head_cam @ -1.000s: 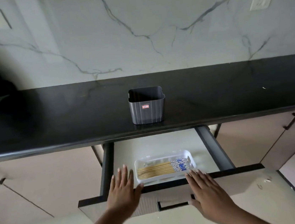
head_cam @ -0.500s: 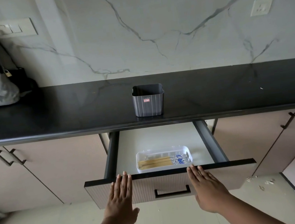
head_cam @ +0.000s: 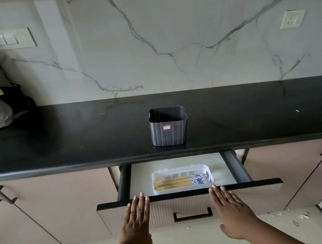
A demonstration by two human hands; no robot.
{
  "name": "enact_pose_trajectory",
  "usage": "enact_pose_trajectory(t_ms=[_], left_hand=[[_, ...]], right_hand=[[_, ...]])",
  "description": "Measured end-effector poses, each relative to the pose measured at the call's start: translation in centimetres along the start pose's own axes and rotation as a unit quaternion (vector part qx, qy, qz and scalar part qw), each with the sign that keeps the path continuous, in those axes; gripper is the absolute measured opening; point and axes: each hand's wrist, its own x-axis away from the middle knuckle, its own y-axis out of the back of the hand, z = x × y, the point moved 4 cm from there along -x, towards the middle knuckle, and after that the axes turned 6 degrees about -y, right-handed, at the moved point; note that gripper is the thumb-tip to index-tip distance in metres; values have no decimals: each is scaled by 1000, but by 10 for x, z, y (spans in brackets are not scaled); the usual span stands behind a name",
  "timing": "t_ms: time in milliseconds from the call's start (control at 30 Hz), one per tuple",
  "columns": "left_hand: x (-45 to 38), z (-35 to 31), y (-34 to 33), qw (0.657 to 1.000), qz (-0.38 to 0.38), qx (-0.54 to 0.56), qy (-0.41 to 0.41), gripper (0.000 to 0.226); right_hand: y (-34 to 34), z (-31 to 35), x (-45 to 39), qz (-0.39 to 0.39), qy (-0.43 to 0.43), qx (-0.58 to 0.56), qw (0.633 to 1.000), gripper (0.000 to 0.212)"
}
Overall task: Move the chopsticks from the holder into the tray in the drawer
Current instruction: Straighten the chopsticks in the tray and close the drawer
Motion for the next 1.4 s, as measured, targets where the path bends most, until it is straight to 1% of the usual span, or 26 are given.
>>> enact_pose_trajectory(t_ms=[33,100,133,200,233,300,367,433,467,533,600,667,733,800,833,900,967,1033,1067,1100,1133,1200,1233,1300,1367,1400], left_hand=[[-13,5,0,1000,-7,-4,-5,104],[-38,15,3,1000,-16,-17,-7,112],[-49,18,2,1000,-4,-27,-13,111],[-68,29,-5,995,67,-70,-24,101],[-79,34,-5,992,80,-91,-32,98],[-98,42,-2,987,72,-130,-54,95],[-112,49,-2,984,56,-148,-77,94],[-121,57,-2,986,25,-138,-94,95],[-125,59,1,986,-8,-127,-108,98],[-131,61,6,986,-17,-99,-134,106],[-140,57,18,983,-55,-50,-168,100],[-151,52,34,980,-104,-23,-169,89],[-167,48,50,984,-124,19,-124,85],[-185,46,67,983,-148,87,-65,89],[-196,47,76,976,-164,141,-33,90],[-220,52,88,940,-211,267,20,90],[-247,54,94,885,-219,410,39,89],[-274,51,96,815,-187,547,49,90],[-285,50,95,790,-175,585,56,88],[-296,49,95,779,-172,599,65,84],[-306,48,93,776,-174,602,77,75],[-327,49,88,757,-176,619,116,52],[-338,49,89,744,-169,632,137,47],[-361,50,93,714,-141,666,164,46],[-383,50,99,696,-110,685,188,42],[-393,50,102,692,-100,686,199,39]], right_hand=[[6,-1,-12,5,-6,0,1000,90],[13,-2,-32,15,-17,-1,1000,87],[15,-2,-41,23,-21,1,1000,87],[16,-1,-56,42,-30,8,999,86],[16,-2,-62,49,-38,6,998,86],[17,-4,-72,48,-56,-14,997,87],[18,-5,-81,47,-66,-28,996,87],[18,-6,-88,50,-68,-34,996,87],[19,-6,-91,51,-68,-32,996,87],[26,-6,-99,39,-62,-31,997,85],[44,-3,-109,-9,-41,-39,998,78],[68,2,-117,-112,-15,-76,991,67],[96,3,-123,-215,-24,-134,967,63],[120,0,-132,-268,-45,-211,939,69],[129,-3,-140,-279,-51,-250,926,75],[142,-10,-161,-277,-53,-323,903,87],[153,-13,-185,-270,-30,-380,884,91],[161,-16,-209,-264,5,-416,870,89],[165,-17,-221,-266,23,-424,866,86],[168,-19,-233,-267,41,-430,861,83],[170,-22,-246,-263,54,-438,858,80],[175,-30,-272,-244,75,-452,855,75],[178,-35,-285,-236,85,-450,857,73],[185,-46,-310,-230,96,-426,870,71],[192,-56,-333,-216,95,-402,885,71],[196,-61,-343,-208,96,-395,890,71]])
